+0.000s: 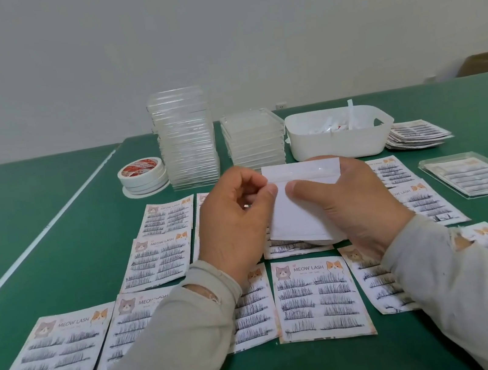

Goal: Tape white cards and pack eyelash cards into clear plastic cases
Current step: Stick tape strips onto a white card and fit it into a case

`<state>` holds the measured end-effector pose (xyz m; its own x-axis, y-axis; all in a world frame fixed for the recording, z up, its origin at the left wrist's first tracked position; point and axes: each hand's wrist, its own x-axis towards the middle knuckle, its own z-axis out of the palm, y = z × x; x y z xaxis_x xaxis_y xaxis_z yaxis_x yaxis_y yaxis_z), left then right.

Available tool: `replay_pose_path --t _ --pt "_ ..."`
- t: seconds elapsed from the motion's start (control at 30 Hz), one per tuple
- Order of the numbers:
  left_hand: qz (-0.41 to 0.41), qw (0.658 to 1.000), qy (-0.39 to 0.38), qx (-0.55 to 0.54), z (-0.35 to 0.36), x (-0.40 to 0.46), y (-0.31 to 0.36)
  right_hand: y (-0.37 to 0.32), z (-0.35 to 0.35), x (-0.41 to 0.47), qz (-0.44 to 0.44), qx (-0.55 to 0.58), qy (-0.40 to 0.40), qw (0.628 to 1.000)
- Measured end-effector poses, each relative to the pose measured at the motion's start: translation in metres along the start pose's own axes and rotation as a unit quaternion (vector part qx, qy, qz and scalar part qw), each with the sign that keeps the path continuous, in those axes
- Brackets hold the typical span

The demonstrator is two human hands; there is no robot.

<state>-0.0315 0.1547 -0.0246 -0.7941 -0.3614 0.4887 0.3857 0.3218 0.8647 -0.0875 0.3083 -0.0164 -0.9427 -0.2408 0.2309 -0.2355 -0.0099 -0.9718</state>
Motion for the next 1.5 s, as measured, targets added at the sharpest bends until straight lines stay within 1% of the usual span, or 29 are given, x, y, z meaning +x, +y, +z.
replay_pose_path --t 0.13,0.27,0.47,0.57,0.83,1.17,1.5 --pt "-0.009 1.000 0.007 -0.023 0.0005 0.0001 -0.0002 -0.0025 0.0013 -0.0009 0.003 -0.001 0.010 1.000" --pt "0.004 1.000 0.008 0.001 -0.0003 0.0010 -0.0011 -0.0029 0.0013 -0.0008 -0.004 -0.015 0.015 1.000" --pt "0.000 1.000 0.004 0.009 -0.0013 0.0008 0.0008 -0.0052 0.0012 -0.0031 -0.014 -0.031 0.020 0.999" --pt "-0.009 1.000 -0.005 0.002 -0.0010 0.0014 -0.0003 -0.0055 0.0018 -0.0033 -0.008 -0.034 0.024 0.999" --pt "-0.003 1.000 -0.001 0.005 -0.0040 0.0044 -0.0039 -0.0069 0.0040 -0.0018 -0.036 -0.061 0.024 0.997" --pt "-0.010 1.000 0.000 0.013 -0.0043 0.0063 -0.0032 -0.0081 0.0045 -0.0007 -0.027 -0.062 0.029 0.997" --pt "-0.014 1.000 -0.002 0.012 -0.0040 0.0066 -0.0016 -0.0105 0.0033 -0.0013 -0.042 -0.073 0.017 0.996"
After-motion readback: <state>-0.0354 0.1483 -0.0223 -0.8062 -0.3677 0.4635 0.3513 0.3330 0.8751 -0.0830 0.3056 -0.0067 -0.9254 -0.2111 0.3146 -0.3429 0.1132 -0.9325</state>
